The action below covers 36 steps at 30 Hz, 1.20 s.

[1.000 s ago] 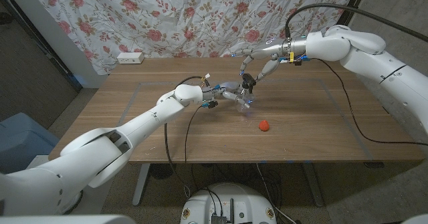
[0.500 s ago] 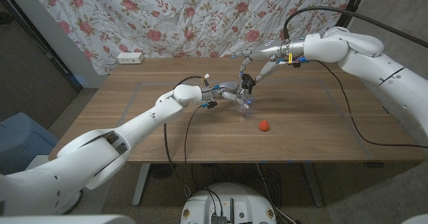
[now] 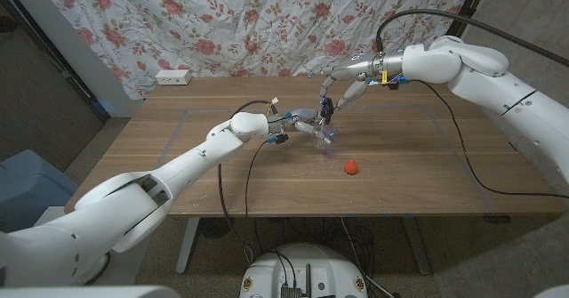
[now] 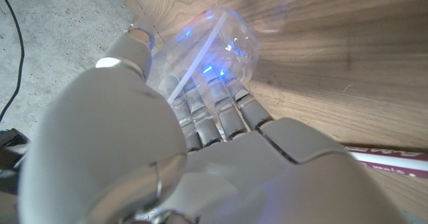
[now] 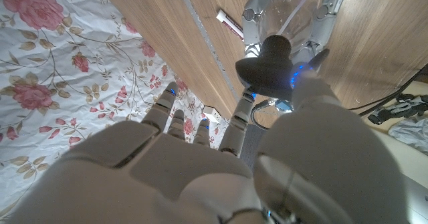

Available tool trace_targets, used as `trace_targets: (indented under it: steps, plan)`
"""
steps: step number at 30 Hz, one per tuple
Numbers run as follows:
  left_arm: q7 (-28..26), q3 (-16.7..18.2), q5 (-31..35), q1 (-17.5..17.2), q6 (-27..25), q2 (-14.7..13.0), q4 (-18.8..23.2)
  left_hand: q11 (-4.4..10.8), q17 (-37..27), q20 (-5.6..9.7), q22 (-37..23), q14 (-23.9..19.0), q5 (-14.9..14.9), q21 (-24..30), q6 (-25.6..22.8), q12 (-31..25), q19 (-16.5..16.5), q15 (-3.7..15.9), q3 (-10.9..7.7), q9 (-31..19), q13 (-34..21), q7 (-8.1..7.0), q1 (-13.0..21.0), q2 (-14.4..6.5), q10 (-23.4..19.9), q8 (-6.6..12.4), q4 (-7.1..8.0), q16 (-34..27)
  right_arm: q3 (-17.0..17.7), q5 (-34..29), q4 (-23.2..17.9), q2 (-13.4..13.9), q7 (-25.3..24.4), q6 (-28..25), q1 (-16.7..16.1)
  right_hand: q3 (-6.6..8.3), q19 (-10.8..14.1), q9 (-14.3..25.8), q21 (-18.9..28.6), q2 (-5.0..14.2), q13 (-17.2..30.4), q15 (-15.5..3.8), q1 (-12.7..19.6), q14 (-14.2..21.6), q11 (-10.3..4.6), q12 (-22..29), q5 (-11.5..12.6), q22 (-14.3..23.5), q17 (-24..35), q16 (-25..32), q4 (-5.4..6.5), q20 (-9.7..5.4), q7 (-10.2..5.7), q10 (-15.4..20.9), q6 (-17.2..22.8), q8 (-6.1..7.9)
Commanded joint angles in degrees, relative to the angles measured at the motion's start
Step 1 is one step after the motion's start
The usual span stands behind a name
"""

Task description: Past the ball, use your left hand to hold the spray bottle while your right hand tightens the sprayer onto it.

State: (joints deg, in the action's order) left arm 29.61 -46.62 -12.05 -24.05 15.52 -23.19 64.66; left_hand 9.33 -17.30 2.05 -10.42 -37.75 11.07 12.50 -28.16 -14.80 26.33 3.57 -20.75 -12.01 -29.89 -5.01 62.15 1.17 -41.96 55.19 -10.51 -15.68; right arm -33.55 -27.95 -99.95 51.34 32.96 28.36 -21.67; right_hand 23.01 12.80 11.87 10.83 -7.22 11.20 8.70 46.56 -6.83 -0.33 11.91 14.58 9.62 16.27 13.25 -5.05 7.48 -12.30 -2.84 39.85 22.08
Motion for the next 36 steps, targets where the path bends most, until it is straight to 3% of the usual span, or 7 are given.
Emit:
trace_targets:
  steps: [1, 9, 18, 36]
  plan:
    - [-1.5, 0.3, 0.5, -0.3, 0.5, -0.1, 0.3, 0.72, -0.2, 0.18, -0.1, -0.5, 0.3, 0.0, -2.6, 0.1, 0.4, 7.76, -0.9, 0.1, -0.1, 0.09, -4.1, -8.1, -0.8, 0.44, 0.68, 0.1, -0.3, -0.5, -0.7, -0.5, 0.0, -2.5, 0.0, -0.62, 0.7, 0.1, 0.4, 0.33, 0.0, -0.02, -1.9, 0.6, 0.07, 0.6, -0.6, 0.1, 0.2, 0.4, 0.46, -0.37, 0.04, 1.1, 1.7, 0.76]
    - [-2.8, 0.7, 0.6, -0.9, 0.4, -0.2, 0.8, 0.61, -0.2, 0.15, -0.1, -0.5, 0.3, 0.0, -2.7, 0.1, 0.5, 7.73, -0.9, 0.1, -0.2, 0.2, -4.0, -8.1, -0.7, 0.49, 0.69, 0.1, -0.1, -4.3, -3.4, 0.1, -2.4, -5.1, -1.7, -1.78, 2.4, -0.2, 0.7, 0.59, 0.0, -1.0, -5.5, 2.1, -0.05, 1.1, -1.2, 0.1, 0.4, 1.1, 1.37, -0.66, 0.59, 3.9, 5.5, 1.41]
    - [-3.6, 0.9, 0.8, -1.1, 0.0, -0.5, 1.3, 0.54, -0.2, 0.15, -0.1, -0.6, 0.3, -0.1, -2.8, 0.2, 0.5, 7.7, -0.91, 0.1, -0.2, 0.19, -4.2, -8.2, -0.7, 0.56, 0.81, 0.1, 1.1, -6.9, -6.5, 0.7, -4.9, -9.4, -4.6, -2.37, 4.8, -0.4, 1.0, 2.32, 0.0, -2.27, -9.2, 4.4, -0.65, 1.7, -1.7, 0.1, 0.5, 2.0, 2.52, -1.22, 1.84, 7.9, 9.8, 2.1]
    - [-4.6, 1.1, 0.6, -1.6, -0.4, -0.3, 1.9, 0.3, -0.1, 0.08, -0.1, -0.6, 0.2, -0.1, -3.1, 0.3, 0.5, 7.61, -0.92, 0.1, -0.3, 0.37, -4.6, -8.4, -0.7, 0.74, 1.09, 0.2, 2.7, -10.1, -13.1, 0.9, -7.8, -22.0, -10.4, -2.96, 9.3, -0.3, 1.3, 4.09, -0.1, -4.9, -12.6, 9.6, -0.94, 2.5, -2.7, 0.1, 0.4, 3.9, 2.51, -2.57, 2.98, 14.8, 18.0, 4.09]
